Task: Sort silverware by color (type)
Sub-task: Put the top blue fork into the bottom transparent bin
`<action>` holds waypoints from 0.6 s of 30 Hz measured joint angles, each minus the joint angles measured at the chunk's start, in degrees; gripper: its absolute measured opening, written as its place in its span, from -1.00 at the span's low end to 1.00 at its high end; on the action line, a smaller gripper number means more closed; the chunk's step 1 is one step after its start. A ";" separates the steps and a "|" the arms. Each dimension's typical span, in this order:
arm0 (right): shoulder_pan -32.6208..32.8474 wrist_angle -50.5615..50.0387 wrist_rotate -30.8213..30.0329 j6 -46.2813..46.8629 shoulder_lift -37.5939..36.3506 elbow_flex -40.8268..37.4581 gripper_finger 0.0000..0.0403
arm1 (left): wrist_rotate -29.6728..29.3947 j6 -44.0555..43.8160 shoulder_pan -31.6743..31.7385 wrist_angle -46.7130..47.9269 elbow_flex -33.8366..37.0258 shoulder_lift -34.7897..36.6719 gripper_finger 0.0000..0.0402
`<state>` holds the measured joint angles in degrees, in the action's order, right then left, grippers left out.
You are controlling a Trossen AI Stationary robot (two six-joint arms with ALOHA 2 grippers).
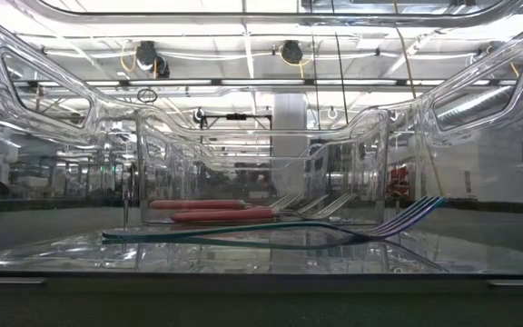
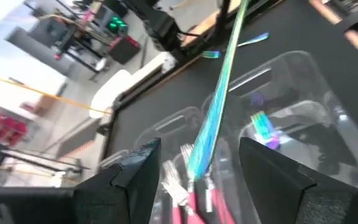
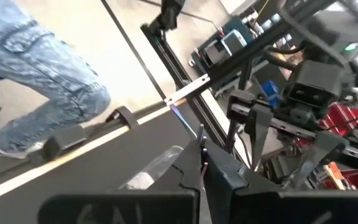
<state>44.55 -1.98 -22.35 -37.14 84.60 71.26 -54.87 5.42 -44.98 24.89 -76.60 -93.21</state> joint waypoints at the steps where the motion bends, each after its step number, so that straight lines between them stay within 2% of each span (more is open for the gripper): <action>1: 0.29 -0.30 0.03 0.23 -0.49 0.00 -1.00 | -1.32 0.19 -0.43 0.04 0.00 0.00 0.09; 3: 0.85 -0.87 0.35 0.65 -1.07 0.00 -1.00 | -2.79 1.52 -0.93 -0.32 0.00 -0.02 0.09; 8: 0.97 -2.17 4.98 0.42 -1.10 -0.02 -1.00 | -1.92 4.56 -0.41 -3.30 1.16 0.00 0.09; 13: 0.11 -4.52 4.57 1.32 -1.11 -0.02 -1.00 | 4.88 11.18 0.49 -10.89 3.51 0.00 0.09; 18: 0.11 -9.91 4.63 4.51 -3.18 -0.04 -1.00 | 5.23 12.98 -0.07 -11.09 3.80 0.00 0.09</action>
<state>44.66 -11.89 -17.72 -32.63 81.43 71.22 -49.64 18.40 -45.05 13.79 -72.79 -93.21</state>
